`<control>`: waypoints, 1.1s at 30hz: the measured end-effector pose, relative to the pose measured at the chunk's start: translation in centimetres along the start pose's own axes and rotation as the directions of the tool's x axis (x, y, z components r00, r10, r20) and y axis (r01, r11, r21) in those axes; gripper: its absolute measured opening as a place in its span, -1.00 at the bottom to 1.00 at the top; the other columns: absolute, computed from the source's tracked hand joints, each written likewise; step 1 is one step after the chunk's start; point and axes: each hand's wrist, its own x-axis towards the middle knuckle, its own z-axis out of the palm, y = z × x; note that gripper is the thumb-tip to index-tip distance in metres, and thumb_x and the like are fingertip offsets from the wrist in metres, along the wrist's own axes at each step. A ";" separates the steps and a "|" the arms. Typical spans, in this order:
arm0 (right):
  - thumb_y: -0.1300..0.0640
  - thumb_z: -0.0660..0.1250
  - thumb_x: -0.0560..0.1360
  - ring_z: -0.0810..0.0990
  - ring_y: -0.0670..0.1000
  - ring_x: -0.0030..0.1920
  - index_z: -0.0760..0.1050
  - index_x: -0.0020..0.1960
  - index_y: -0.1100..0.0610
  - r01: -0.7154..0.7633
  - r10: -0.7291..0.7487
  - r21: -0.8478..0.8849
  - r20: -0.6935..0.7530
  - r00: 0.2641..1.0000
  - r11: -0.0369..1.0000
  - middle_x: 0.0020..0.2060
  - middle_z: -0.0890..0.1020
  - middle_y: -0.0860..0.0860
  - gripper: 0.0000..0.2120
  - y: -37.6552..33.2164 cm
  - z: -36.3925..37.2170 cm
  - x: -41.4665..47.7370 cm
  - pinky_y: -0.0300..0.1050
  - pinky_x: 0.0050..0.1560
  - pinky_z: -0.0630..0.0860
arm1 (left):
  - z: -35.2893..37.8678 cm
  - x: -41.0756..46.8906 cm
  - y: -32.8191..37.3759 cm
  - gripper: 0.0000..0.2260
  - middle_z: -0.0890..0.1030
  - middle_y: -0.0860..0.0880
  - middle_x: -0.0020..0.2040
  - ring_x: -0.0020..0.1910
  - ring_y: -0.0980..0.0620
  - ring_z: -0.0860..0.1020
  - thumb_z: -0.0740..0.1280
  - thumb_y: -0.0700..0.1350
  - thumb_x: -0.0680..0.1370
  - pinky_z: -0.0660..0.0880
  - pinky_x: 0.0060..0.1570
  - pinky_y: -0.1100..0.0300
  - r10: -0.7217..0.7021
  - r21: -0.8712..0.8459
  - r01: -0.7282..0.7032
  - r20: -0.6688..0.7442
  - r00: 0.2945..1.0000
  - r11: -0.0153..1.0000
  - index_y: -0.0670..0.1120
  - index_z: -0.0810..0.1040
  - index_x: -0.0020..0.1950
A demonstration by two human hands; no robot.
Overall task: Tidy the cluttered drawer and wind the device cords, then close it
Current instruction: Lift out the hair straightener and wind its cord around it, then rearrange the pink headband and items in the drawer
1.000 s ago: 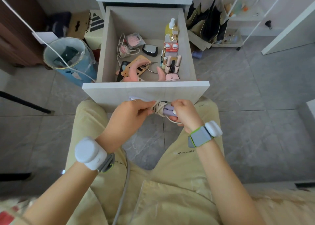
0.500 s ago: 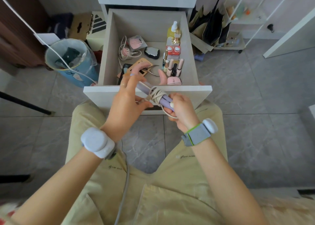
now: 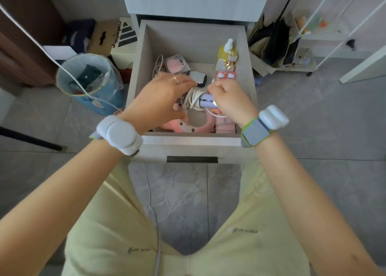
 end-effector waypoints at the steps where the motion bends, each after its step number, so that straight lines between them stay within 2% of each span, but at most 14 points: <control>1: 0.15 0.08 0.46 0.28 -0.05 -0.43 0.21 -0.43 0.13 -0.024 0.023 0.020 0.022 0.999 1.000 -0.47 0.28 0.05 -0.71 0.0 0.2 1.2 -0.16 -0.36 0.22 | 0.4 0.7 -0.8 -0.36 0.58 -0.10 0.16 0.10 -0.14 0.55 0.54 -0.04 0.30 0.46 0.04 0.03 -0.035 -0.072 0.038 0.038 0.999 0.997 -0.07 0.42 0.34; 4: 0.22 0.10 0.52 0.29 -0.04 -0.43 0.22 -0.40 0.16 -0.085 0.080 0.051 0.097 0.992 0.995 -0.45 0.28 0.06 -0.69 0.9 1.1 3.8 -0.26 -0.47 0.23 | 1.8 1.8 -2.3 -0.41 0.60 -0.08 -0.11 -0.21 -0.09 0.55 0.52 -0.03 0.33 0.40 -0.26 0.13 -0.034 -0.115 0.049 0.131 0.991 0.992 -0.10 0.35 0.26; 7: 0.15 0.11 0.53 0.35 -0.05 -0.45 0.31 -0.31 0.14 -0.219 0.176 0.213 0.202 0.963 0.952 -0.44 0.38 0.05 -0.76 1.5 2.5 6.0 -0.25 -0.49 0.28 | 2.9 2.8 -4.8 -0.45 0.53 -0.09 -0.23 -0.30 -0.13 0.51 0.50 -0.06 0.36 0.32 -0.32 0.14 -0.015 -0.110 0.033 0.159 0.987 0.993 -0.11 0.29 0.20; 9: 0.04 0.07 0.59 0.37 -0.09 -0.56 0.37 -0.17 0.12 -0.424 0.251 0.505 0.376 0.892 0.752 -0.45 0.49 0.06 -0.76 2.0 3.2 7.4 -0.32 -0.58 0.23 | 3.3 2.9 -6.3 -0.49 0.54 -0.12 -0.23 -0.29 -0.17 0.53 0.48 -0.05 0.39 0.31 -0.34 0.14 -0.059 -0.081 0.068 0.109 0.992 0.994 -0.10 0.27 0.18; 11: 0.02 0.03 0.61 0.40 -0.10 -0.58 0.38 0.02 0.17 -0.511 0.284 0.636 0.431 0.857 0.578 -0.36 0.52 0.12 -0.74 3.1 3.9 9.7 -0.32 -0.58 0.20 | 3.8 3.3 -8.1 -0.53 0.52 -0.09 -0.24 -0.29 -0.16 0.53 0.46 -0.05 0.40 0.30 -0.35 0.14 -0.145 -0.096 0.147 0.028 0.989 0.984 -0.17 0.34 0.17; 12: 0.08 0.07 0.60 0.44 -0.11 -0.52 0.40 0.11 0.20 -0.473 0.292 0.574 0.383 0.876 0.669 -0.27 0.54 0.12 -0.76 3.6 3.9 10.0 -0.30 -0.54 0.26 | 3.6 3.2 -8.0 -0.54 0.50 -0.05 -0.25 -0.31 -0.13 0.51 0.46 -0.04 0.40 0.32 -0.36 0.12 -0.189 -0.118 0.187 -0.006 0.982 0.975 -0.19 0.35 0.16; 14: 0.23 0.21 0.54 0.54 -0.09 -0.25 0.40 0.25 0.25 -0.238 0.169 0.193 0.317 0.933 0.952 -0.06 0.58 0.13 -0.71 4.9 4.6 11.0 -0.31 -0.26 0.47 | 3.6 3.8 -8.3 -0.53 0.51 -0.03 -0.22 -0.31 -0.06 0.46 0.44 -0.01 0.41 0.41 -0.33 0.06 -0.278 -0.183 0.263 -0.061 0.959 0.947 -0.18 0.34 0.17; 16: 0.18 0.35 0.47 0.50 -0.02 0.13 0.38 0.31 0.17 0.105 -0.054 -0.079 0.479 0.876 0.991 0.18 0.52 0.13 -0.57 5.7 5.8 11.3 -0.19 0.19 0.43 | 3.9 4.7 -8.8 -0.53 0.56 -0.07 -0.20 -0.29 -0.10 0.51 0.42 0.02 0.41 0.45 -0.31 0.02 -0.286 -0.145 0.270 -0.108 0.952 0.952 -0.17 0.34 0.17; 19: -0.06 0.41 0.36 0.18 0.16 0.42 0.26 0.42 -0.05 0.569 -0.180 -0.322 0.734 0.655 0.757 0.40 0.26 0.08 -0.32 5.5 8.5 9.5 0.18 0.37 0.23 | 4.5 5.4 -9.5 -0.57 0.57 -0.09 -0.22 -0.28 -0.20 0.57 0.38 0.07 0.41 0.45 -0.35 0.03 -0.253 -0.010 0.255 -0.171 0.952 0.967 -0.11 0.33 0.14; 22: -0.03 0.30 0.43 -0.07 0.22 0.50 0.13 0.47 -0.16 0.768 -0.159 -0.445 0.810 0.565 0.460 0.51 0.06 -0.01 -0.34 4.9 10.8 7.9 0.42 0.28 0.17 | 5.1 5.1 -9.7 -0.60 0.54 -0.06 -0.27 -0.33 -0.19 0.56 0.35 0.10 0.42 0.38 -0.42 0.10 -0.251 0.032 0.265 -0.222 0.942 0.964 -0.03 0.24 0.08; 24: 0.06 0.18 0.54 -0.10 0.21 0.51 0.05 0.51 -0.10 0.785 -0.118 -0.494 0.814 0.568 0.375 0.52 0.04 -0.03 -0.41 4.4 12.2 7.5 0.50 0.30 0.07 | 5.2 4.6 -9.7 -0.60 0.56 -0.07 -0.26 -0.32 -0.18 0.56 0.36 0.10 0.43 0.38 -0.42 0.11 -0.303 0.004 0.317 -0.281 0.911 0.949 -0.02 0.23 0.08; 27: 0.05 0.00 0.64 0.02 0.14 0.49 0.01 0.53 -0.03 0.772 -0.105 -0.573 0.780 0.617 0.275 0.50 0.13 0.02 -0.53 4.1 14.0 8.1 0.38 0.37 0.02 | 4.8 4.1 -9.6 -0.59 0.57 -0.06 -0.19 -0.25 -0.16 0.57 0.36 0.06 0.45 0.34 -0.35 0.11 -0.438 -0.108 0.429 -0.349 0.828 0.897 -0.13 0.35 0.16; 30: -0.04 0.12 0.59 0.29 0.06 0.35 0.09 0.50 -0.11 0.766 -0.212 -0.639 0.740 0.638 0.073 0.38 0.36 -0.10 -0.50 5.0 15.4 8.6 0.26 0.23 0.30 | 4.5 3.7 -10.0 -0.55 0.52 0.00 -0.17 -0.19 -0.16 0.56 0.37 0.04 0.44 0.32 -0.30 0.12 -0.502 -0.145 0.484 -0.349 0.792 0.863 -0.18 0.35 0.18; 33: 0.02 0.34 0.45 0.43 0.04 0.22 0.38 0.34 -0.15 0.768 -0.214 -0.638 0.745 0.632 0.047 0.19 0.51 -0.11 -0.53 5.6 16.1 9.2 0.21 0.12 0.42 | 4.7 3.4 -10.4 -0.56 0.56 -0.06 -0.15 -0.19 -0.17 0.56 0.36 0.06 0.45 0.32 -0.29 0.12 -0.531 -0.162 0.509 -0.361 0.767 0.845 -0.19 0.35 0.17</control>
